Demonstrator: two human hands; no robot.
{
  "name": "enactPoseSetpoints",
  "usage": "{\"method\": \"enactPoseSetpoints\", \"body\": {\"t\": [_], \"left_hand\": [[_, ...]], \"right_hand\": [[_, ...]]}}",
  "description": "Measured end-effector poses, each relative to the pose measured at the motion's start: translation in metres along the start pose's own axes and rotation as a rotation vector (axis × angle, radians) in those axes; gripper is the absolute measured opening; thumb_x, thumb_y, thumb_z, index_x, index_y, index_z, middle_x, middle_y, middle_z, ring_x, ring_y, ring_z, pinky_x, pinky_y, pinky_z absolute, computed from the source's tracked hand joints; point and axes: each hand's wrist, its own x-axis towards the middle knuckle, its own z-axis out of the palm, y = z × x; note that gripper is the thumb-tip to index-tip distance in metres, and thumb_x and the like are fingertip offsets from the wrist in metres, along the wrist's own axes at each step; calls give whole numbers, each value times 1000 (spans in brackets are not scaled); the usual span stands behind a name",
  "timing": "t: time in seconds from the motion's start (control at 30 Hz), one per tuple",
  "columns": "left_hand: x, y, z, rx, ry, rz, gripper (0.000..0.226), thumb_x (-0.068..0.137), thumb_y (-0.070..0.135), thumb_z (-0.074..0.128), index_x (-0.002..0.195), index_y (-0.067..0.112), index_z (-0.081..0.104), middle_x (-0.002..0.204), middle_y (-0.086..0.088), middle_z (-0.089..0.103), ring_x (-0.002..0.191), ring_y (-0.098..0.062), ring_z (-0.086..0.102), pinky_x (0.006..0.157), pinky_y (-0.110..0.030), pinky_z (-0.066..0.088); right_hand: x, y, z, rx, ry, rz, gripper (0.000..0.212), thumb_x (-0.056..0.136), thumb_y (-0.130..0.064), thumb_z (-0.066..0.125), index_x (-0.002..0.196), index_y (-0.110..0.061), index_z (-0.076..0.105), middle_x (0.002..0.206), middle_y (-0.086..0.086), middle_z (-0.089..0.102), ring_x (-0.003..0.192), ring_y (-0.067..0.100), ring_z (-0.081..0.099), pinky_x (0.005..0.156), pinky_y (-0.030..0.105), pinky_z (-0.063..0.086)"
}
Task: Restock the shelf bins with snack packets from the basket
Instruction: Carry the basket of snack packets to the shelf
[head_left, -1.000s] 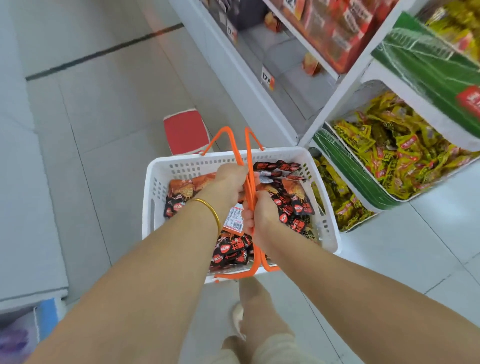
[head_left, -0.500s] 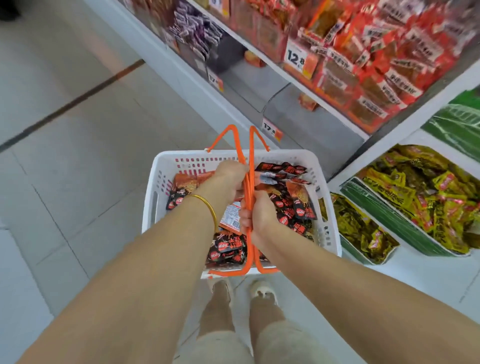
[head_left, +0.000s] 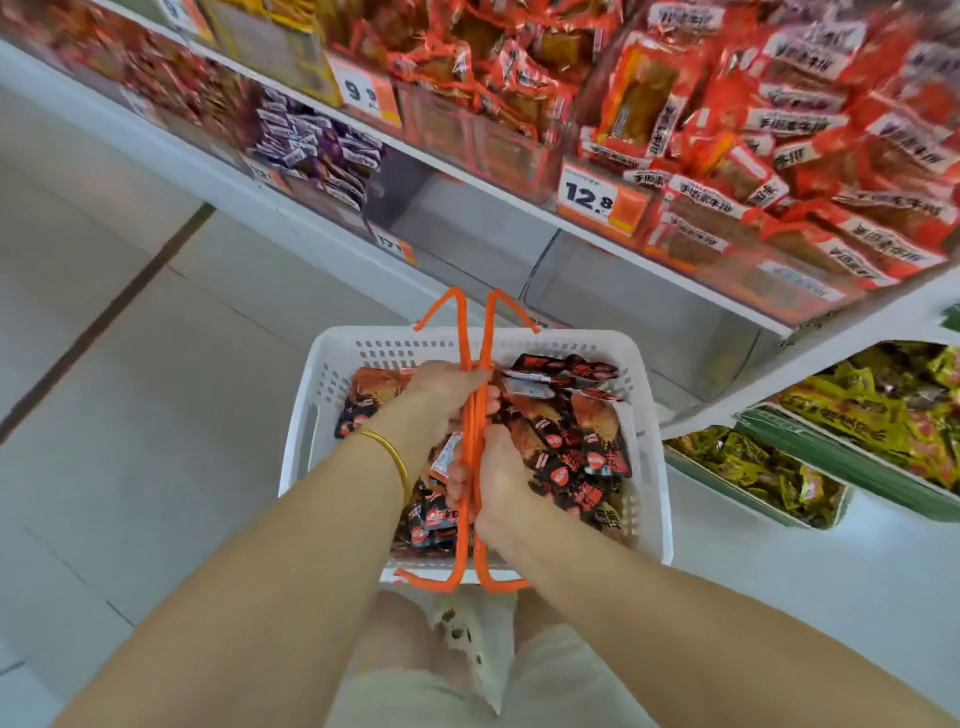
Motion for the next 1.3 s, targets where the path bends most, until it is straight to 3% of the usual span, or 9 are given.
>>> {"method": "enactPoseSetpoints", "body": {"t": [0.1, 0.23, 0.37, 0.47, 0.6, 0.8, 1.03, 1.13, 1.3], "left_hand": [[23, 11, -17, -8, -29, -28, 19, 97, 15, 51, 83, 6, 59, 75, -11, 66, 61, -18, 63, 55, -29, 54], [57, 21, -48, 38, -41, -8, 18, 100, 15, 46, 105, 3, 58, 82, -11, 65, 63, -19, 63, 60, -31, 54], [87, 33, -79, 68, -74, -13, 11, 101, 12, 40, 96, 9, 49, 65, -6, 62, 43, -8, 56, 45, -19, 43], [104, 37, -94, 226, -77, 40, 9, 100, 6, 37, 94, 10, 43, 63, -6, 51, 34, -7, 38, 44, -21, 30], [131, 55, -104, 449, -91, 120, 15, 97, -2, 34, 95, 9, 44, 69, -9, 54, 46, -11, 42, 46, -21, 34], [177, 64, -105, 689, -125, 134, 21, 92, -6, 46, 82, 12, 45, 98, -17, 59, 69, -15, 55, 54, -19, 45], [251, 36, -132, 767, -175, 101, 24, 93, -10, 41, 82, 11, 45, 106, -18, 58, 93, -21, 60, 58, -15, 49], [274, 25, -135, 767, -202, 110, 25, 89, -11, 47, 80, 12, 45, 104, -18, 56, 99, -24, 60, 75, -22, 54], [304, 15, -134, 898, -223, 150, 20, 91, -7, 49, 85, 12, 48, 105, -17, 63, 89, -19, 59, 75, -26, 45]], "right_hand": [[15, -5, 20, 11, -9, -10, 60, 99, -41, 30, 61, -6, 61, 57, 12, 60, 45, 22, 55, 44, 25, 46], [37, -10, 44, -45, 70, -76, 61, 101, -47, 27, 91, -2, 66, 83, 19, 71, 75, 31, 69, 64, 36, 58], [51, -6, 57, -79, 266, -206, 54, 101, -47, 26, 71, -11, 52, 56, 8, 48, 46, 19, 43, 44, 25, 42], [66, 4, 58, -119, 315, -295, 49, 98, -54, 32, 65, -20, 43, 54, 1, 35, 43, 14, 27, 43, 27, 25], [90, 6, 46, -126, 334, -282, 30, 98, -33, 47, 71, -20, 41, 59, 0, 37, 51, 14, 33, 48, 26, 32], [135, 19, 31, -46, 353, -263, 23, 97, -4, 45, 77, -13, 37, 59, 2, 29, 50, 13, 25, 51, 28, 30], [194, 46, 38, -218, 540, -294, 19, 96, -5, 43, 79, -9, 39, 60, 2, 33, 53, 16, 31, 38, 14, 29], [210, 56, 32, -214, 555, -292, 17, 95, -3, 43, 79, -8, 41, 61, 3, 36, 57, 18, 34, 45, 20, 34], [237, 56, 16, -250, 595, -267, 19, 97, -10, 43, 78, -10, 43, 63, 4, 40, 60, 19, 37, 54, 31, 36]]}}
